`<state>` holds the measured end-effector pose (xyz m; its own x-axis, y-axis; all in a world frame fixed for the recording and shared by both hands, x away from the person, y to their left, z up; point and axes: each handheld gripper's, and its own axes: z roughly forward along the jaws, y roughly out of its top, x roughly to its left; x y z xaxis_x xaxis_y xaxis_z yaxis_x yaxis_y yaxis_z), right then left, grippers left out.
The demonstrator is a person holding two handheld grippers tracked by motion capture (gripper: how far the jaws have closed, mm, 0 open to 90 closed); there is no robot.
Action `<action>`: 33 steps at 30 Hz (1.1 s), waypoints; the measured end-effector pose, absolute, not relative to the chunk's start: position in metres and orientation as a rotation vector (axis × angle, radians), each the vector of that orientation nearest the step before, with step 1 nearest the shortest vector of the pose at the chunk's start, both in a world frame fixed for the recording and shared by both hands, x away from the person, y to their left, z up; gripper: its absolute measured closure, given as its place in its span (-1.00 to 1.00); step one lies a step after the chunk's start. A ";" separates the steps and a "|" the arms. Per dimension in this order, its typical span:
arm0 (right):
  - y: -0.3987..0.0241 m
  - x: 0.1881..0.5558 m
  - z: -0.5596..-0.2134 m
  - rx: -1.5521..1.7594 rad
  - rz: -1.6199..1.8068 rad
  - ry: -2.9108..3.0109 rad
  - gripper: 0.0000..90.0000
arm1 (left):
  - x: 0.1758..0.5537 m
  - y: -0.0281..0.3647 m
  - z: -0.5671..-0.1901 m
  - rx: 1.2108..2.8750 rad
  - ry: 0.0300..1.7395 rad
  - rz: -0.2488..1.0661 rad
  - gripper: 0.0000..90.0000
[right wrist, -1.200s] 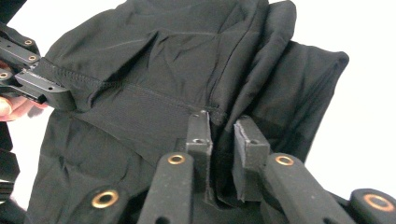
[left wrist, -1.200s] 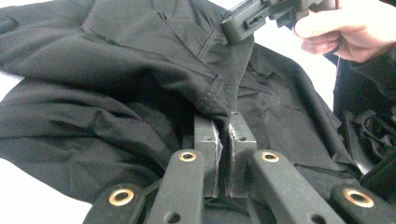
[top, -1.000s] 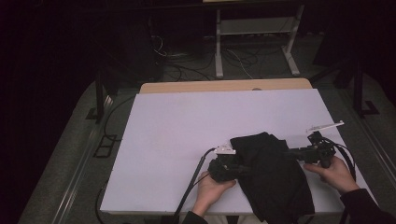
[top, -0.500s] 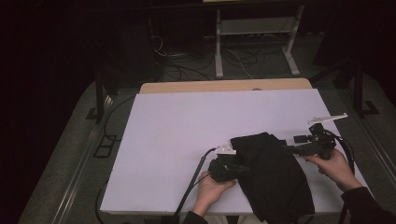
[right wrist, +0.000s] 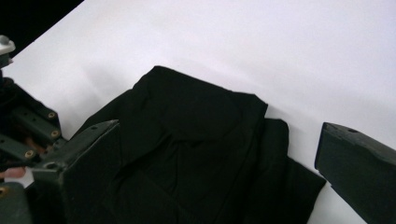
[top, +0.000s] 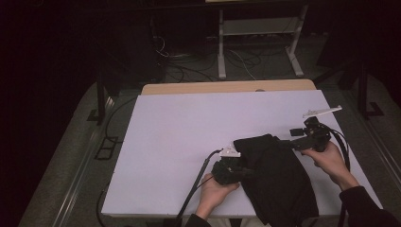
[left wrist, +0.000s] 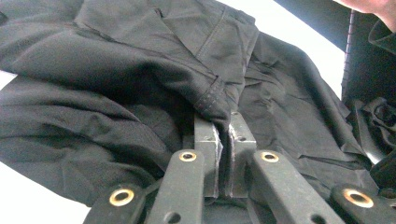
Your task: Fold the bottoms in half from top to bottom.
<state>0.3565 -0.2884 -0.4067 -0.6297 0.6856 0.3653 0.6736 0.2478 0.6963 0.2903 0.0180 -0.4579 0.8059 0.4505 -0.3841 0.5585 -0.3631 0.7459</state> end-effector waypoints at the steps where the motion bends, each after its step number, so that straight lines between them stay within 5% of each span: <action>1: -0.287 0.358 -0.407 1.349 1.371 2.471 -0.99 | 0.290 0.018 -0.458 2.018 0.750 -0.140 0.87; 24: -0.274 0.401 -0.436 1.487 1.327 2.497 -0.97 | 0.290 0.017 -0.458 2.031 0.742 -0.135 0.87; 33: -0.273 0.404 -0.446 1.543 1.288 2.551 -0.83 | 0.289 0.017 -0.458 2.033 0.740 -0.135 0.87</action>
